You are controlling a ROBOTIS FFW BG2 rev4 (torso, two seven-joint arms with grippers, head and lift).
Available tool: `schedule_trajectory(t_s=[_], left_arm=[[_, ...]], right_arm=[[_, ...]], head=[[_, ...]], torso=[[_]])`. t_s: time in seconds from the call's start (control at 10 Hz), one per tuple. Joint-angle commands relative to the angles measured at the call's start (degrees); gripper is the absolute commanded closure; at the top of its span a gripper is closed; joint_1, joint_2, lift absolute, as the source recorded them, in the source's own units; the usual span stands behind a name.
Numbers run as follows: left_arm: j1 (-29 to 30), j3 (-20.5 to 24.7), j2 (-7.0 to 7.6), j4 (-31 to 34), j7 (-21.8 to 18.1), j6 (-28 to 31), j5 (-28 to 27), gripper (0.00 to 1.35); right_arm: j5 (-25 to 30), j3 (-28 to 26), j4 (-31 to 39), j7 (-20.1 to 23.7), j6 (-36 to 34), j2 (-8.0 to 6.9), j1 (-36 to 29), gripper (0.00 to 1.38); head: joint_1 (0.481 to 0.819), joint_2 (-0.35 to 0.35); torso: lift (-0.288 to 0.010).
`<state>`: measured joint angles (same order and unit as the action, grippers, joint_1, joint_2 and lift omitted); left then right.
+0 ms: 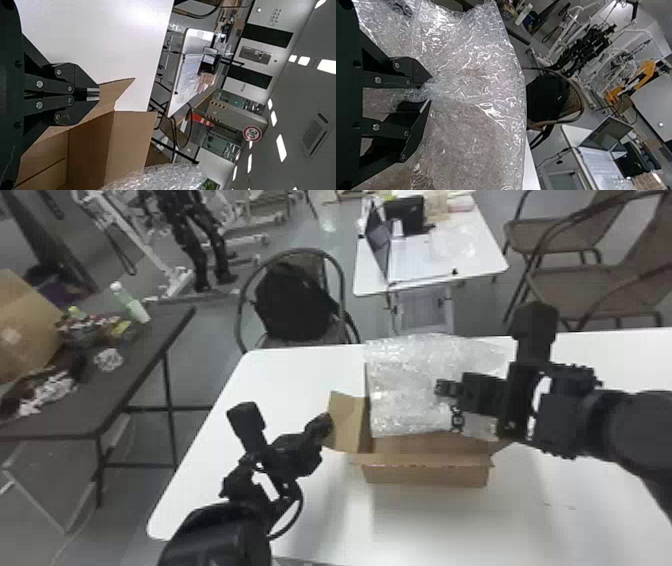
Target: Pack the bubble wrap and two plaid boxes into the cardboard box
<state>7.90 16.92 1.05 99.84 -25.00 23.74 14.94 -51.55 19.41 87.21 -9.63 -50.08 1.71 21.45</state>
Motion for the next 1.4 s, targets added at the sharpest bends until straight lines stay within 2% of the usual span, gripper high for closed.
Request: schedule_trajectory(t_s=[0.0,0.1,0.2,0.3,0.4,0.5,0.7,0.8,0.9,1.0,1.1,1.2,1.3], left_arm=[[0.0,-0.1,0.01,0.0,0.1,0.0,0.0,1.21],[0.0,-0.1,0.01,0.0,0.1,-0.1,0.0,1.21],[-0.1,-0.2,0.01,-0.1,0.1,-0.1,0.0,1.21],[-0.1,-0.1,0.01,-0.1,0.1,-0.1,0.0,1.21],[0.0,-0.1,-0.08,-0.1,0.1,-0.3,0.0,1.21],[0.1,-0.1,-0.08,-0.1,0.2,-0.3,0.0,1.21],[0.1,-0.1,-0.08,-0.1,0.1,-0.4,0.2,1.21],[0.2,-0.1,-0.17,-0.1,0.1,-0.6,0.3,1.21],[0.2,-0.1,-0.34,-0.1,0.2,-1.0,0.4,1.21],[0.3,0.0,-0.61,-0.1,0.2,-1.1,0.5,1.21],[0.5,0.2,-0.70,-0.1,0.2,-1.6,0.8,1.21],[0.9,0.6,-0.78,0.0,0.1,-2.1,1.2,1.21],[1.3,0.8,-0.96,0.1,0.2,-2.3,1.6,1.21]], right_arm=[[1.7,-3.1,-1.9,-0.3,-4.7,-1.18,0.4,1.05],[1.5,-3.1,-3.3,-0.3,-6.2,-1.36,1.1,1.05],[0.6,-3.1,-4.2,-0.3,-7.5,-1.45,1.8,0.93],[0.0,-3.5,-3.7,-0.2,-7.6,-1.45,1.8,0.46],[0.0,-4.6,-2.6,-0.2,-9.1,-1.36,2.1,0.06],[0.0,-5.9,-0.7,0.7,-10.1,-0.83,2.3,0.06],[0.1,-9.8,8.2,0.8,-10.4,0.40,0.7,0.21],[1.1,-12.3,14.3,0.7,-11.4,1.63,-0.2,0.23],[3.1,-14.6,20.3,0.8,-11.5,3.74,-2.2,0.23],[6.3,-15.7,25.6,1.5,-6.6,5.94,-6.8,0.23],[13.7,-15.7,30.5,2.5,3.0,7.17,-13.6,0.24],[23.0,-15.8,34.0,2.6,10.2,6.90,-20.9,0.24],[29.1,-16.5,35.0,4.2,15.4,6.55,-27.2,0.23]], head=[[0.695,0.346],[0.695,0.332],[0.695,0.328],[0.695,0.331],[0.695,0.333],[0.695,0.332],[0.695,0.318],[0.695,0.303],[0.695,0.280],[0.695,0.248],[0.695,0.228],[0.692,0.192],[0.695,0.155]], torso=[[-0.071],[-0.071],[-0.071],[-0.071],[-0.071],[-0.071],[-0.071],[-0.071],[-0.071],[-0.071],[-0.071],[-0.071],[-0.071]])
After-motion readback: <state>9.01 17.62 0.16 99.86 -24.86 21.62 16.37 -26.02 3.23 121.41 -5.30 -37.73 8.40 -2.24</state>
